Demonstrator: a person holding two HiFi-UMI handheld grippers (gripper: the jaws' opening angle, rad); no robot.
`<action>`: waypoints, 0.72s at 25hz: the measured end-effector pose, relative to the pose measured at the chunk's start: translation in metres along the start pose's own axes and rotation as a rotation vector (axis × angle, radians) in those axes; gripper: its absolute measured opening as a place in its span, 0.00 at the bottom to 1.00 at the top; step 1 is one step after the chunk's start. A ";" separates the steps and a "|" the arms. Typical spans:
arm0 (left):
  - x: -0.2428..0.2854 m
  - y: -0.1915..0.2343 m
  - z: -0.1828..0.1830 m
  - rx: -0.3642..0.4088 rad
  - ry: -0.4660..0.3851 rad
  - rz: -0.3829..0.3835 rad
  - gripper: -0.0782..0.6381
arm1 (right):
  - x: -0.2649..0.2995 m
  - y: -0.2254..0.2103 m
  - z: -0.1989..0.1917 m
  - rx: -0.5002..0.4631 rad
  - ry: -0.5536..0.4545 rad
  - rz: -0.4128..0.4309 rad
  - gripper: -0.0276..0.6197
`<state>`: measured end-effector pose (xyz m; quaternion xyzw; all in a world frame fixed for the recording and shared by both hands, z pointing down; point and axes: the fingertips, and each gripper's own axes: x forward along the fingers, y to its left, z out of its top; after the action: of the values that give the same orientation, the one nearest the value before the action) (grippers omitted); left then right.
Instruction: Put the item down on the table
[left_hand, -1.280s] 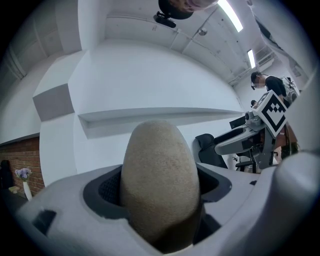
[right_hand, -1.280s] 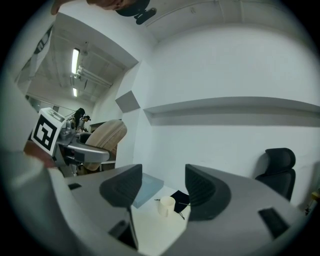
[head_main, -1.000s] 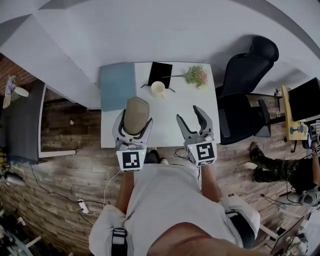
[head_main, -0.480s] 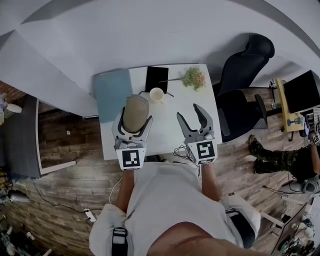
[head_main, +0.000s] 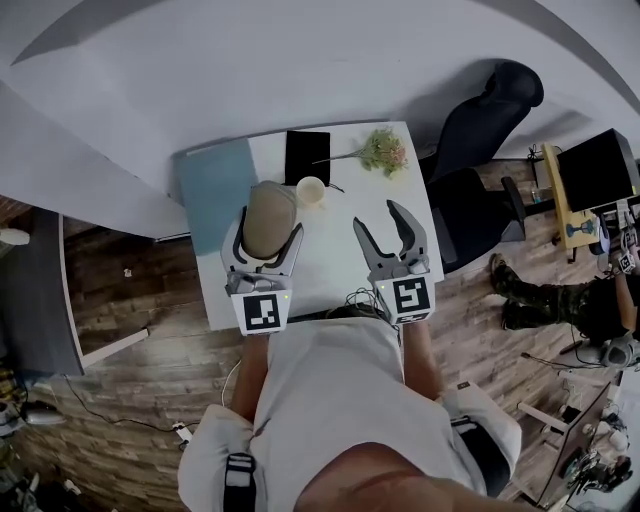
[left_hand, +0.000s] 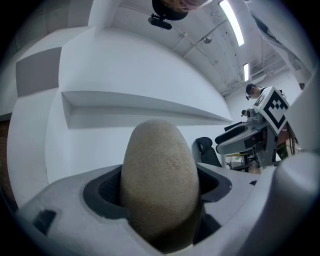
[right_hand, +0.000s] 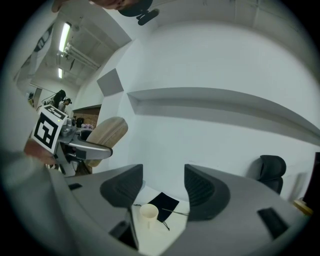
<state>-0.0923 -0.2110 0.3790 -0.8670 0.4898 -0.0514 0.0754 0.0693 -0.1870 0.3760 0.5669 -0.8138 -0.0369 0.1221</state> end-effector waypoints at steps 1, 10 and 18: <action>0.002 0.002 -0.001 -0.002 0.000 -0.001 0.67 | 0.002 -0.001 0.000 -0.002 0.010 -0.001 0.45; 0.028 0.002 -0.022 0.005 0.060 0.002 0.67 | 0.025 -0.015 -0.017 0.008 0.030 0.034 0.45; 0.041 -0.007 -0.047 -0.003 0.133 0.023 0.67 | 0.045 -0.013 -0.041 0.031 0.081 0.137 0.44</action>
<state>-0.0725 -0.2464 0.4270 -0.8561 0.5038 -0.1072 0.0419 0.0769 -0.2302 0.4203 0.5129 -0.8456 0.0072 0.1481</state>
